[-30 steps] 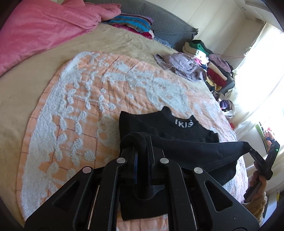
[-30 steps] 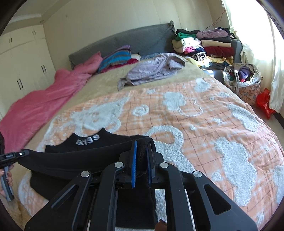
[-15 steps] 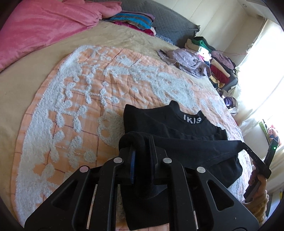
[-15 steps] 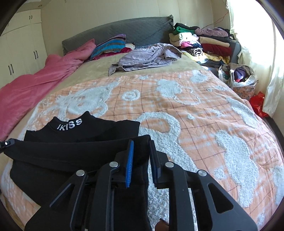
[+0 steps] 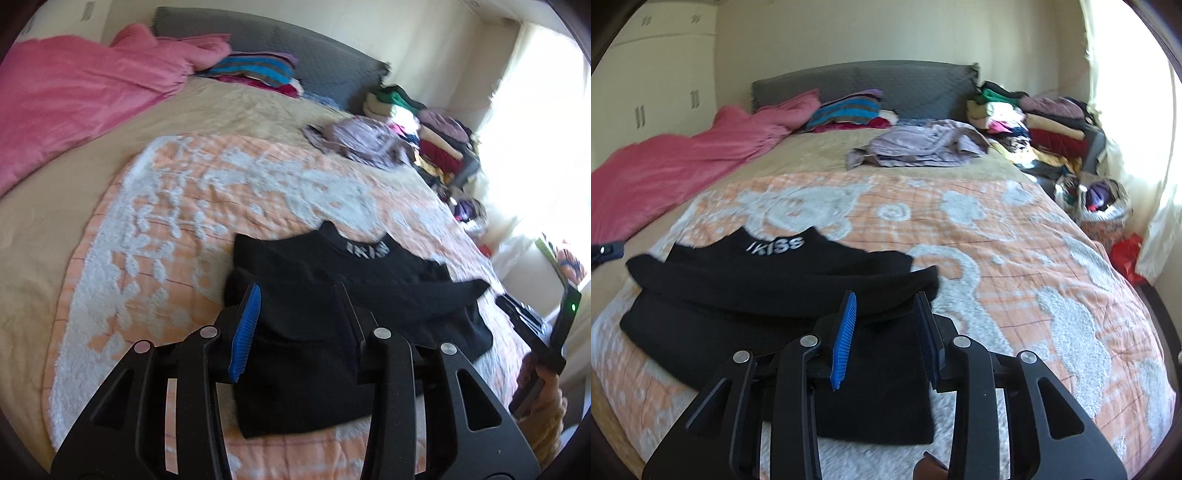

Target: Fold small clothes

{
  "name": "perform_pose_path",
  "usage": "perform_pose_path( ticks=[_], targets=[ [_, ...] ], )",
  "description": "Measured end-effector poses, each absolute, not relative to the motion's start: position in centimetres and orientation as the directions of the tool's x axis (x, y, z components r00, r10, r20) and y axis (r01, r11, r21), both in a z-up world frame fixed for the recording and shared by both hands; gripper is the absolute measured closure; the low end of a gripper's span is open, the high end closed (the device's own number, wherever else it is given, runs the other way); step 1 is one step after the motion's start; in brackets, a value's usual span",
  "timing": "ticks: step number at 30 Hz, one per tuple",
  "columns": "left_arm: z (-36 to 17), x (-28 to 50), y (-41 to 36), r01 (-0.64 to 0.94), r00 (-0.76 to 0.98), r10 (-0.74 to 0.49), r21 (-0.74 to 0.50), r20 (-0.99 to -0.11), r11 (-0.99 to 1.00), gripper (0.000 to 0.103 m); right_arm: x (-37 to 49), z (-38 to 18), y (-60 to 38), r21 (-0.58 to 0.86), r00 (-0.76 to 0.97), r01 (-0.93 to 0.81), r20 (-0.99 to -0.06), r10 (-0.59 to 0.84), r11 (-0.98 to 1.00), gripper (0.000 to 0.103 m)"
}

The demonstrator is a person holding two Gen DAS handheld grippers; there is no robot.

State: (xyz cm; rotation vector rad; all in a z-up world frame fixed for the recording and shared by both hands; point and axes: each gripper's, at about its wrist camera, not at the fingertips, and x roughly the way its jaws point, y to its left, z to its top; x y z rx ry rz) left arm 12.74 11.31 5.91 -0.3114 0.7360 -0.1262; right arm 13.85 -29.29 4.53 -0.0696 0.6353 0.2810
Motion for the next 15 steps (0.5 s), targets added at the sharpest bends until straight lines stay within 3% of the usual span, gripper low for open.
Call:
perform_pose_path(
  ticks=[9,15],
  targets=[
    [2.9,12.4,6.1,0.114,0.648,-0.269,-0.258,-0.712,0.959,0.076,11.7,3.3,-25.7,0.012,0.704,-0.4,-0.637,0.315,0.916,0.072],
    [0.5,12.7,4.2,0.125,0.612,-0.222,-0.184,-0.759,0.975,0.078,11.8,1.8,-24.2,0.013,0.667,-0.431,-0.668,0.329,0.902,0.072]
  ],
)
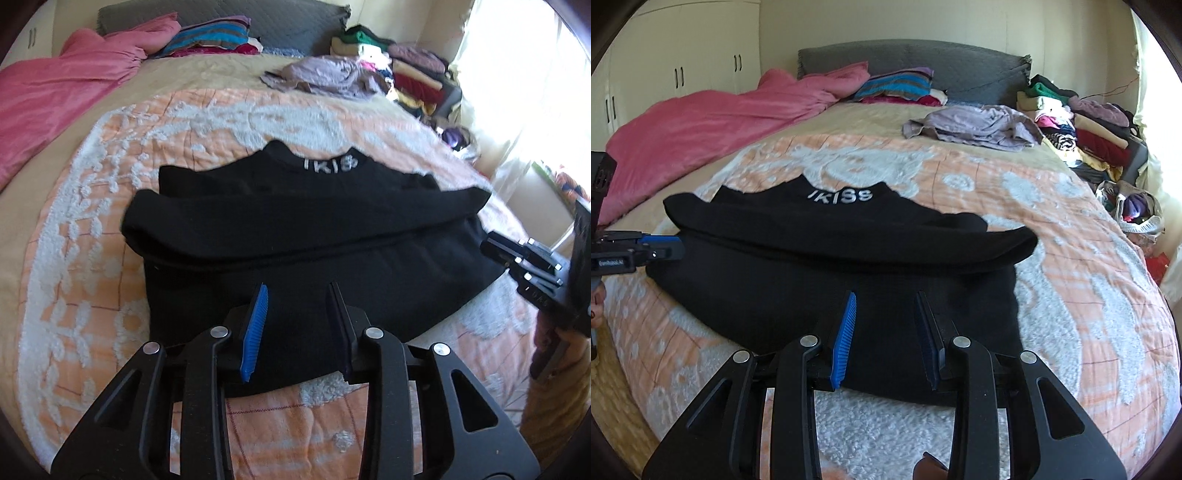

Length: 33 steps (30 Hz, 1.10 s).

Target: Fold small clothes

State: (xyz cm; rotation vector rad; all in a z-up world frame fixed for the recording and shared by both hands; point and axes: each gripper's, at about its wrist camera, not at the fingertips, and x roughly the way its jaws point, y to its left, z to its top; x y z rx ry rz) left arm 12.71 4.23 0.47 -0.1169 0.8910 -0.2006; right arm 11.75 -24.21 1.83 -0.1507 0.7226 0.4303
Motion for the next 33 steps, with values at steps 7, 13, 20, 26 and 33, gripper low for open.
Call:
perform_pose_path(
  ticks=[7,13,20,26,33],
  targets=[
    [-0.6,13.6,3.5,0.12,0.617,-0.161,-0.11,-0.77,0.987,0.078,13.5,-0.1,-23.1,0.001,0.628,-0.428,-0.719,0.299,0.904,0.073],
    [-0.7,14.9,3.4,0.109,0.618,-0.134,-0.084,-0.775,0.99,0.077,15.3,-0.8,-22.4,-0.004,0.612,-0.431,-0.736,0.29,0.902,0.074],
    [-0.8,16.6,3.7,0.098,0.621,-0.11,-0.063,-0.776,0.993,0.077,17.8,-1.0,-21.9,0.006,0.603,-0.436,-0.741,0.297,0.9,0.074],
    [-0.2,19.7,5.2,0.053,0.622,-0.083,-0.064,-0.778,0.997,0.077,20.9,-0.3,-20.7,-0.032,0.617,-0.429,-0.741,0.266,0.903,0.074],
    [1.8,21.8,8.6,-0.026,0.667,-0.081,-0.132,-0.741,0.991,0.077,23.9,1.5,-21.2,-0.038,0.663,-0.381,-0.708,0.244,0.924,0.072]
  ],
)
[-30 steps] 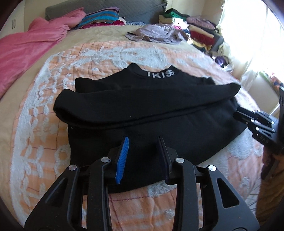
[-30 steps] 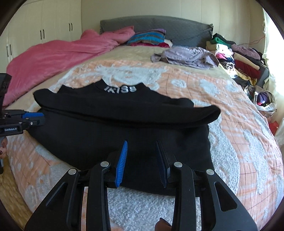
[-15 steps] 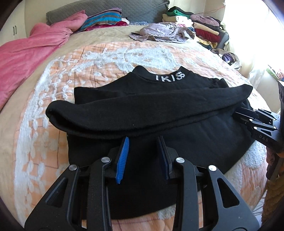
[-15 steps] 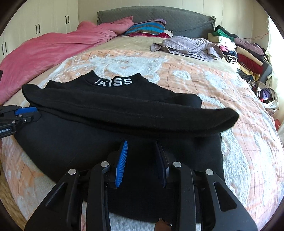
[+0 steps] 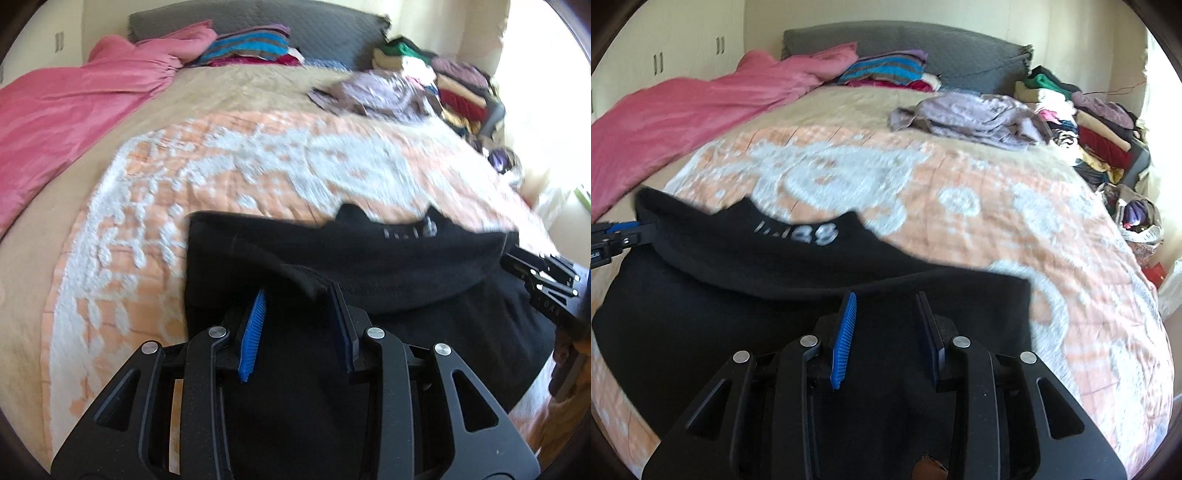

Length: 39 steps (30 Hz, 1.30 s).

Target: Fold small clothes

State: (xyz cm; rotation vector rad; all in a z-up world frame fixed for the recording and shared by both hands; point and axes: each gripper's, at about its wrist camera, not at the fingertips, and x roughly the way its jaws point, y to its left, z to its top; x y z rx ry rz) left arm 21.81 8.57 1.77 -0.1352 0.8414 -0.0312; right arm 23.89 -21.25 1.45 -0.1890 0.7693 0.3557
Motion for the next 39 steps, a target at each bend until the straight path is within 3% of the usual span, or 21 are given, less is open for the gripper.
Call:
perform_pose_path(
  ticks=[2,5,9,11,15,16,17,18,26,34,36,39],
  targets=[
    [2.1,21.9,10.0,-0.058,0.682,-0.082,-0.165,-0.726,0.985,0.077,24.3,2.0,-22.2,-0.029,0.676,-0.353,-0.699,0.233,0.935,0.072],
    [1.8,21.6,12.2,-0.102,0.69,-0.084,-0.211,-0.719,0.972,0.073,24.6,2.5,-24.7,-0.007,0.695,-0.299,-0.686,0.213,0.954,0.061],
    [0.7,21.6,14.2,-0.143,0.678,-0.094,-0.256,-0.729,0.956,0.068,25.4,1.6,-27.6,-0.006,0.683,-0.237,-0.713,0.162,0.972,0.06],
    [0.1,21.8,14.7,-0.16,0.672,-0.098,-0.274,-0.734,0.948,0.055,26.1,0.4,-28.6,-0.004,0.658,-0.211,-0.74,0.139,0.977,0.059],
    [-1.0,22.4,14.7,-0.15,0.664,-0.11,-0.276,-0.739,0.949,0.055,27.1,-1.3,-29.5,0.037,0.63,-0.183,-0.763,0.146,0.982,0.059],
    [-1.0,22.5,14.5,-0.143,0.666,-0.111,-0.272,-0.738,0.952,0.066,27.3,-1.5,-29.7,0.064,0.624,-0.182,-0.764,0.166,0.981,0.064],
    [-1.0,22.5,14.3,-0.139,0.669,-0.106,-0.263,-0.736,0.955,0.092,27.4,-1.5,-29.7,0.084,0.619,-0.19,-0.763,0.185,0.978,0.074],
    [-0.9,22.4,13.9,-0.124,0.677,-0.102,-0.25,-0.729,0.96,0.098,27.5,-1.6,-29.6,0.108,0.614,-0.197,-0.762,0.208,0.974,0.099],
    [2.0,21.8,14.5,-0.112,0.739,-0.092,-0.256,-0.667,0.96,0.099,26.9,1.8,-31.1,0.202,0.692,-0.158,-0.676,0.254,0.967,0.1],
    [-1.5,23.3,14.6,-0.136,0.68,-0.051,-0.194,-0.731,0.971,0.099,27.9,-1.6,-30.4,0.118,0.65,-0.097,-0.745,0.153,0.988,0.1],
    [-1.9,23.2,14.6,-0.141,0.675,-0.045,-0.189,-0.736,0.972,0.096,27.7,-2.1,-30.3,0.098,0.652,-0.09,-0.747,0.133,0.991,0.1],
    [-2.0,22.8,14.5,-0.159,0.674,-0.016,-0.165,-0.739,0.973,0.083,27.2,-2.1,-29.9,0.053,0.659,-0.09,-0.746,0.099,0.995,0.099]
  ],
)
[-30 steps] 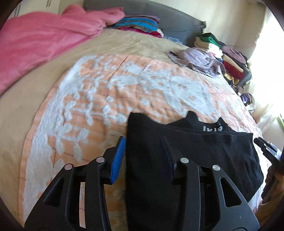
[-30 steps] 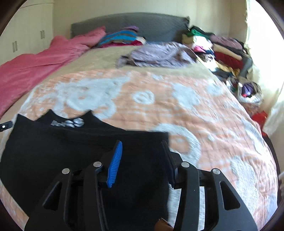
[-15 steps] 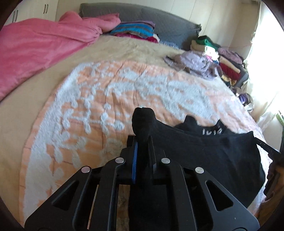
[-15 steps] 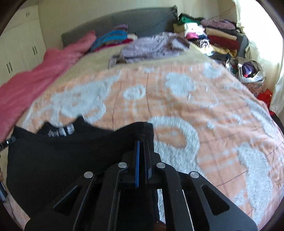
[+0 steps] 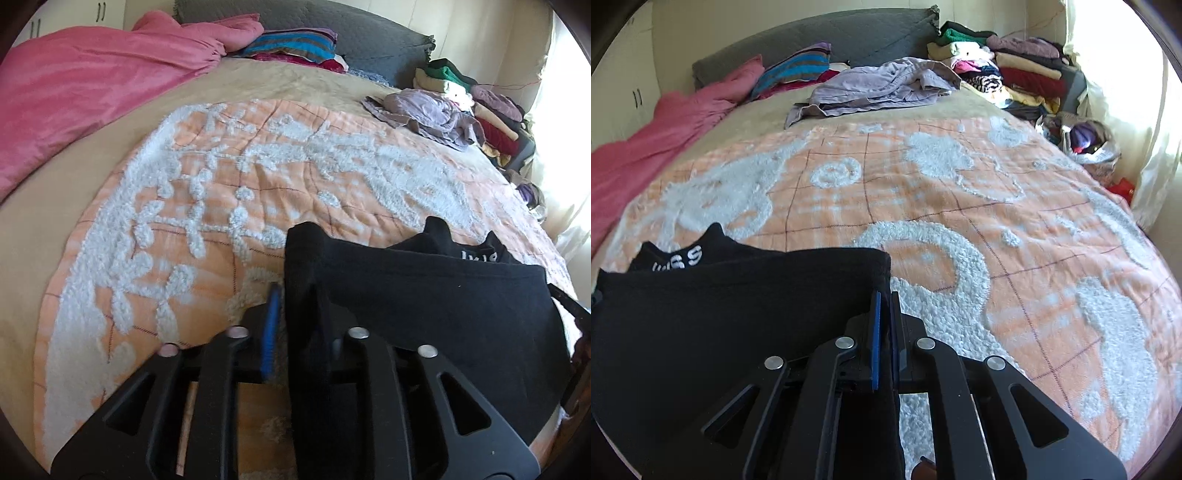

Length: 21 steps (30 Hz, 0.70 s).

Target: Fold small clothes

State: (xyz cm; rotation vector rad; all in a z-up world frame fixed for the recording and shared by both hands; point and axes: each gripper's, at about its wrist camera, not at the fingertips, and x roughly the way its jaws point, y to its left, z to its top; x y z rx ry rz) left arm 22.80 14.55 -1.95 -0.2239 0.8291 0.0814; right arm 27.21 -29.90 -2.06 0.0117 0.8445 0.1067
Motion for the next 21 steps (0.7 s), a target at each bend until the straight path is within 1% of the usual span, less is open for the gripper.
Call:
perform_pose_path(
  ticks=[1,2,5,6,7,8,9,10,11,13,14,16,20,21],
  targets=[
    [-1.9,22.6,14.5,-0.167,0.672,-0.005,-0.158,-0.74,0.973,0.072,26.9,-1.9,-29.8,0.041,0.66,-0.091,-0.745,0.091,0.995,0.099],
    [-1.7,22.2,14.6,-0.174,0.671,-0.005,-0.164,-0.741,0.971,0.066,26.6,-1.8,-29.7,0.038,0.661,-0.096,-0.745,0.092,0.995,0.097],
    [-0.7,20.9,14.9,-0.179,0.684,-0.022,-0.197,-0.729,0.964,0.064,25.3,-1.2,-29.8,0.045,0.665,-0.108,-0.739,0.106,0.993,0.09],
    [-0.2,20.4,14.8,-0.175,0.689,-0.029,-0.205,-0.724,0.963,0.062,24.4,-0.8,-29.9,0.059,0.673,-0.12,-0.729,0.124,0.991,0.084],
    [0.1,20.1,14.7,-0.171,0.695,-0.032,-0.209,-0.719,0.963,0.056,23.8,-0.6,-29.8,0.064,0.677,-0.127,-0.723,0.133,0.99,0.076],
    [0.6,19.6,14.4,-0.164,0.701,-0.036,-0.21,-0.712,0.964,0.051,22.9,-0.2,-29.7,0.071,0.682,-0.141,-0.716,0.149,0.987,0.072],
    [1.2,18.8,13.9,-0.148,0.711,-0.044,-0.211,-0.702,0.966,0.05,22.1,0.1,-29.6,0.076,0.686,-0.157,-0.709,0.165,0.985,0.07],
    [1.5,18.3,13.5,-0.139,0.714,-0.051,-0.212,-0.699,0.967,0.047,21.4,0.3,-29.4,0.079,0.687,-0.169,-0.705,0.176,0.982,0.07],
    [1.7,17.9,13.2,-0.133,0.714,-0.055,-0.213,-0.698,0.968,0.041,20.6,0.5,-29.1,0.083,0.686,-0.189,-0.702,0.192,0.979,0.07],
    [1.9,16.7,12.1,-0.116,0.716,-0.064,-0.208,-0.695,0.971,0.034,19.2,1.0,-28.6,0.084,0.688,-0.215,-0.694,0.213,0.973,0.07],
    [1.9,16.3,11.6,-0.105,0.715,-0.071,-0.207,-0.696,0.973,0.034,18.4,1.1,-28.2,0.086,0.685,-0.235,-0.692,0.228,0.968,0.069],
    [1.9,15.7,10.8,-0.086,0.711,-0.079,-0.198,-0.699,0.976,0.034,17.2,1.4,-27.7,0.083,0.685,-0.261,-0.686,0.245,0.962,0.06],
    [1.9,14.6,9.2,-0.053,0.71,-0.086,-0.174,-0.699,0.983,0.034,15.2,1.9,-26.4,0.072,0.675,-0.31,-0.685,0.273,0.948,0.055],
    [1.9,14.3,8.8,-0.043,0.707,-0.09,-0.169,-0.701,0.985,0.034,14.7,1.9,-26.1,0.068,0.671,-0.322,-0.687,0.278,0.944,0.051]
  ],
)
